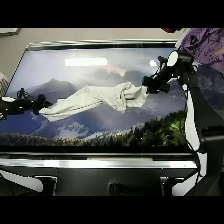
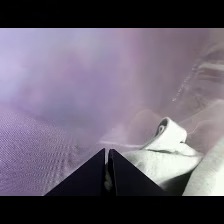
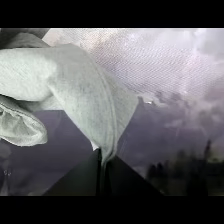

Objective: Fold the clothes and pants, and hang the long-sleeved shirts on hangers.

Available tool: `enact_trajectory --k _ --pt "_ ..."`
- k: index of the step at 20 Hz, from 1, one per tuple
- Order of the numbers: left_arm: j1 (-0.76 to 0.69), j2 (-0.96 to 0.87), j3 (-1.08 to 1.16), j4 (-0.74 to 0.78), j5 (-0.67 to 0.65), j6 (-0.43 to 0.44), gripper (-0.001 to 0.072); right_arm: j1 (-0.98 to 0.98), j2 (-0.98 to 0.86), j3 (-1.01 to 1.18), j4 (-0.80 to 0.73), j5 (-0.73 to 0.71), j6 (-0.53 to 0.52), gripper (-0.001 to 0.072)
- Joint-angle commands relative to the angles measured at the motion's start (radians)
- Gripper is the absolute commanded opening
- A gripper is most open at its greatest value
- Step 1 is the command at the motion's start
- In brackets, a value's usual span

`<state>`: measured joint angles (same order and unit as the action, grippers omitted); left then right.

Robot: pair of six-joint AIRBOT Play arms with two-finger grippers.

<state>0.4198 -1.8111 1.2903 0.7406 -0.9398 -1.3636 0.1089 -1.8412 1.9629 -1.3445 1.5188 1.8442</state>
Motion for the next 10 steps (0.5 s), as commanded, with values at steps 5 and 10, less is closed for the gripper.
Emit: enact_trajectory --k 5,10 --pt "-0.006 0.084 0.176 0.016 -0.039 0.003 0.0019 0.000 0.090 0.019 -0.058 -0.109 -0.026 0.0041" --pt "0.005 0.334 0.473 0.222 -0.040 -0.074 0.0018 0.000 0.338 0.041 -0.356 -0.225 0.013 0.0041"
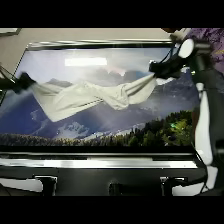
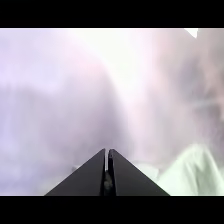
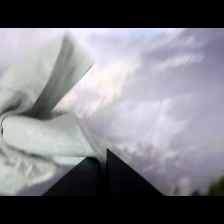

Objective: Fold the clothes and pants, and hang the long-sleeved shirts on hangers.

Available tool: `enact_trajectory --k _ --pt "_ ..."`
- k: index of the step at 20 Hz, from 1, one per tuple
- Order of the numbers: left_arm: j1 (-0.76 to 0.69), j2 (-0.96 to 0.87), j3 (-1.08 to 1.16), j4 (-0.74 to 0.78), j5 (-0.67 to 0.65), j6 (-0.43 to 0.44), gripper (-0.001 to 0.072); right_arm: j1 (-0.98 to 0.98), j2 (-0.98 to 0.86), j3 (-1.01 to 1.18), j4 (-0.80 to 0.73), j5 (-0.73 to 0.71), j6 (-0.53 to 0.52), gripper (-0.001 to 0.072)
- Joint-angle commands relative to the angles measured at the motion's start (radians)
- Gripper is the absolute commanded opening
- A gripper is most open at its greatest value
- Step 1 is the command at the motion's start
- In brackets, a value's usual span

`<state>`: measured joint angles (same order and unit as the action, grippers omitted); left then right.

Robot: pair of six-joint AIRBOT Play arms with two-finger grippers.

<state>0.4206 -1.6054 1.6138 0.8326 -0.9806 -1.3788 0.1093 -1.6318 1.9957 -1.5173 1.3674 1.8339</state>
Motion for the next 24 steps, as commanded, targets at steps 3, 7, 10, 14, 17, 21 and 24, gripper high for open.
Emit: enact_trajectory --k 3,7,10,14,17,21,24 --pt "0.004 0.345 0.237 0.302 0.002 -0.145 0.0018 0.000 0.313 0.008 -0.372 -0.085 0.034 0.0041" --pt "0.004 0.639 0.237 0.549 -0.001 -0.277 0.0018 0.000 0.528 0.008 -0.480 -0.105 0.034 0.0042" --pt "0.004 0.772 0.237 0.587 -0.102 -0.276 0.0019 0.000 0.636 0.008 -0.454 -0.063 0.034 0.0042" --pt "0.004 0.813 0.230 0.585 -0.222 -0.289 0.0019 0.000 0.695 0.008 -0.387 -0.011 0.034 0.0042" --pt "0.002 0.779 0.135 0.510 -0.230 -0.306 0.0019 0.000 0.634 0.006 -0.254 0.029 0.050 0.0042" --pt "-0.001 0.671 -0.116 0.365 -0.224 -0.305 0.0020 0.000 0.393 0.005 -0.082 0.159 0.080 0.0042" --pt "-0.043 0.537 -0.311 0.365 -0.132 -0.278 0.0020 0.000 0.146 0.005 -0.005 0.212 0.092 0.0042"
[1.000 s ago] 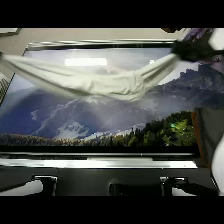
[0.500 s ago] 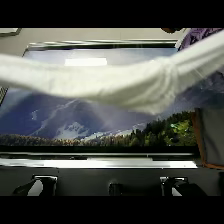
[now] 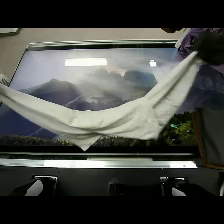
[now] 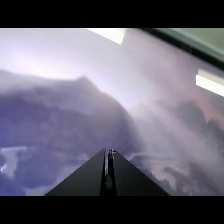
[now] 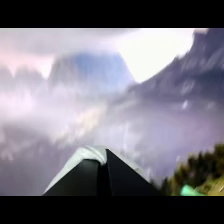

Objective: Fold the clothes and pants, and hang the long-sleeved shirts on hangers.

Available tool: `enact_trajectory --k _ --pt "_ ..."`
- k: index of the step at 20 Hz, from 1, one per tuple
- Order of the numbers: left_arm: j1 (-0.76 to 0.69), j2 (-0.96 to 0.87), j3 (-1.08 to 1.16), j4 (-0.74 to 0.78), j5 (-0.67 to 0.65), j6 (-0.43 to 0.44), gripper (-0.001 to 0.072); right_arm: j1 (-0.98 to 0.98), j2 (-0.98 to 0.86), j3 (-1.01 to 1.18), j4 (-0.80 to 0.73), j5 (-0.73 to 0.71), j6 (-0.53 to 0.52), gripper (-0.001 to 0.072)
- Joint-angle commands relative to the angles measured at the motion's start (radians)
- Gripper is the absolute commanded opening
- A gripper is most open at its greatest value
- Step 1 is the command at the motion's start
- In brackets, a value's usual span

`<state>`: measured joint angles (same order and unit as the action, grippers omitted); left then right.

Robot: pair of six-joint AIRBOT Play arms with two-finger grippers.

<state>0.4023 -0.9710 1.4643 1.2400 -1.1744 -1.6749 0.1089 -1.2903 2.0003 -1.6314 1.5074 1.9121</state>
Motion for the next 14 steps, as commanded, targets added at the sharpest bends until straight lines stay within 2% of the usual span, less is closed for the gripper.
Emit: enact_trajectory --k 1,4,7,8,9,10,12,13,14 --pt "-0.039 -0.152 -0.208 -0.043 0.103 0.018 0.0019 0.000 -0.284 0.000 0.115 0.067 0.028 0.0042" --pt "-0.076 -0.322 -0.262 -0.043 0.175 0.018 0.0020 0.000 -0.499 0.000 0.159 0.009 0.061 0.0043" --pt "-0.098 -0.446 -0.260 -0.044 0.199 0.017 0.0020 0.000 -0.615 0.000 0.230 -0.051 0.087 0.0050" --pt "-0.101 -0.467 -0.260 -0.044 0.199 0.017 0.0020 0.000 -0.629 0.000 0.238 -0.066 0.095 0.0103" --pt "-0.101 -0.476 -0.260 -0.043 0.199 0.017 0.0020 0.000 -0.632 0.000 0.238 -0.071 0.101 0.0204" --pt "-0.101 -0.479 -0.260 -0.043 0.200 0.018 0.0020 -0.004 -0.627 0.002 0.238 -0.065 0.093 0.0259" --pt "-0.098 -0.476 -0.260 -0.043 0.198 0.018 0.0020 -0.048 -0.597 0.002 0.297 -0.007 0.026 0.0381" --pt "-0.098 -0.474 -0.260 -0.043 0.196 0.018 0.0020 -0.094 -0.577 0.002 0.367 0.045 -0.017 0.0392" --pt "-0.098 -0.472 -0.260 -0.043 0.195 0.018 0.0020 -0.146 -0.562 0.001 0.440 0.097 -0.053 0.0436"
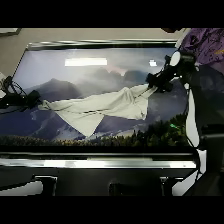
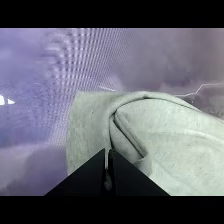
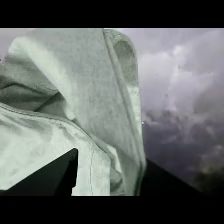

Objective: Fold the clothes and pants, and hang the long-sleeved shirts on hangers.

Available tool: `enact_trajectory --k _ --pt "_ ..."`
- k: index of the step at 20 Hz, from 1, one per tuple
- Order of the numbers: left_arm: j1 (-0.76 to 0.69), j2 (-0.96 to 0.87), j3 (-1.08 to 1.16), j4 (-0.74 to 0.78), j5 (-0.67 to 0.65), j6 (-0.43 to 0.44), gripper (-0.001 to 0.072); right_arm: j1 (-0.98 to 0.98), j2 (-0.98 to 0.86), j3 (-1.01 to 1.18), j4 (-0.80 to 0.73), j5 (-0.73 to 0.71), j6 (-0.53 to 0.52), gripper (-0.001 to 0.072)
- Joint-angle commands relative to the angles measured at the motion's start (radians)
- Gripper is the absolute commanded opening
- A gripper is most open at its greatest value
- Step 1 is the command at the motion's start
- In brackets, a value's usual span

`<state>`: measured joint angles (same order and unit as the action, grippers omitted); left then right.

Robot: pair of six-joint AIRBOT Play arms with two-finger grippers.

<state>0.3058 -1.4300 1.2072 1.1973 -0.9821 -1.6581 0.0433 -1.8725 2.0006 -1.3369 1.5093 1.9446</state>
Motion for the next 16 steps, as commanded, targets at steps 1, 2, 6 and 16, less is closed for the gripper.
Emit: enact_trajectory --k 1,2,6,16 --pt "-0.002 -0.013 -0.003 0.000 -0.004 0.001 0.0020 -0.138 0.032 0.000 0.220 0.155 -0.118 0.0483" --pt "-0.002 -0.013 -0.003 0.000 -0.014 0.001 0.0020 -0.185 0.039 -0.002 0.263 0.209 -0.147 0.0483" --pt "-0.002 -0.013 -0.003 0.000 -0.035 0.008 0.0020 -0.271 0.131 -0.196 0.257 0.228 -0.258 0.0501" --pt "-0.002 -0.016 -0.003 0.000 -0.038 0.008 0.0020 -0.198 0.398 -0.983 0.534 -0.325 -0.308 0.0502"
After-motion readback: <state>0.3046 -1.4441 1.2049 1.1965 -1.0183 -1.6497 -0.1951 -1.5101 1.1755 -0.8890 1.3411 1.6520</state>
